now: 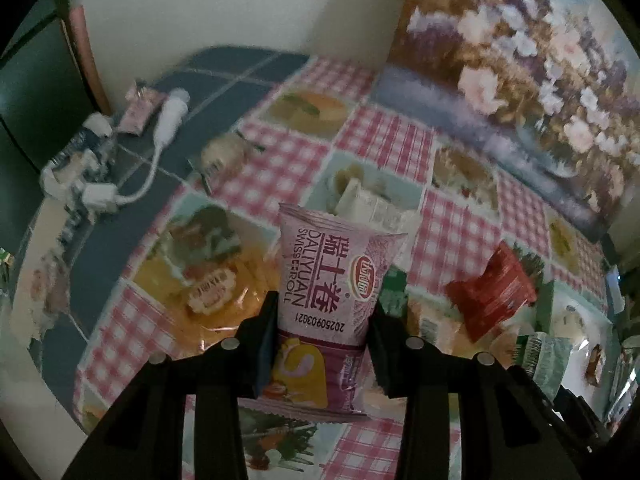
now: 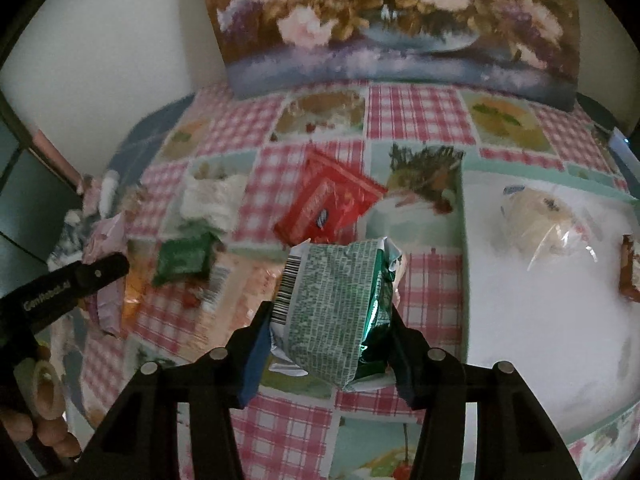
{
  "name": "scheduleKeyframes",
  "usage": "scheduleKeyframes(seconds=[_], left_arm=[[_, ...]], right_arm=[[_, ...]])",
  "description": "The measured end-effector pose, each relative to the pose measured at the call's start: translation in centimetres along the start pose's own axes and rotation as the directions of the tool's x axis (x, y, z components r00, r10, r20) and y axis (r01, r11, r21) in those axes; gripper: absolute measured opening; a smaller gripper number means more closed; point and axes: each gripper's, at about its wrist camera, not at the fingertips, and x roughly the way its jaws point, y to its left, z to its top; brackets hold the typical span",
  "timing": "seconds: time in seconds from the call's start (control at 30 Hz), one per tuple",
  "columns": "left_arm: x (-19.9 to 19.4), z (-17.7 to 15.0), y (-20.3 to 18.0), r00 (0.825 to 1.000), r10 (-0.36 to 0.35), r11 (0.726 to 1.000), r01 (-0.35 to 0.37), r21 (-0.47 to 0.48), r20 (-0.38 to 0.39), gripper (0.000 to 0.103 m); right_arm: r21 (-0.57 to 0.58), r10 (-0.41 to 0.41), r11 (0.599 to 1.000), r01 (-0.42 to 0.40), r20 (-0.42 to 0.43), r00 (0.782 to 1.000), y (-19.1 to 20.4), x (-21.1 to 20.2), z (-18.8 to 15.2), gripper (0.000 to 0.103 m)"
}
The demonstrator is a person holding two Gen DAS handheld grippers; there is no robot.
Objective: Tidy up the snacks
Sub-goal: 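Carry the green pastry and pink Swiss roll pack over the white tray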
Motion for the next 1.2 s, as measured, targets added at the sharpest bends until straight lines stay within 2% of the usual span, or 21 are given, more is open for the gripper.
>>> scheduleKeyframes(seconds=[0.3,0.53,0.9,1.2], left_arm=[[-3.3,-0.1,-3.1,0.997,-0.025,0.998,0.021,0.054,0.074,0.042],[-5.0,-0.7,-6.3,0.992,-0.063,0.991,0.049,0.125,0.111,0.042],[-7.0,-2.4,-12.8,0.983,-0.137,0.963,0.105,0.247,0.119,0.042],[-7.9,-4.7,-19.0,0.976,-0.196,0.918,0.151,0.365,0.09,0.042]], right_arm=[[0.063,-0.007,0.998,0.004,0.054,0.999,-2.2,-2.6,0.6,0.055],[0.197,-0.053,0.98,0.038,0.073,0.996,-7.9,-4.4,1.2,0.055],[0.407,-0.206,0.901,0.149,0.101,0.973,-17.9,-8.1,0.9,0.055],[0.49,-0.285,0.85,0.194,0.118,0.951,-22.7,-11.0,-0.5,0.055]])
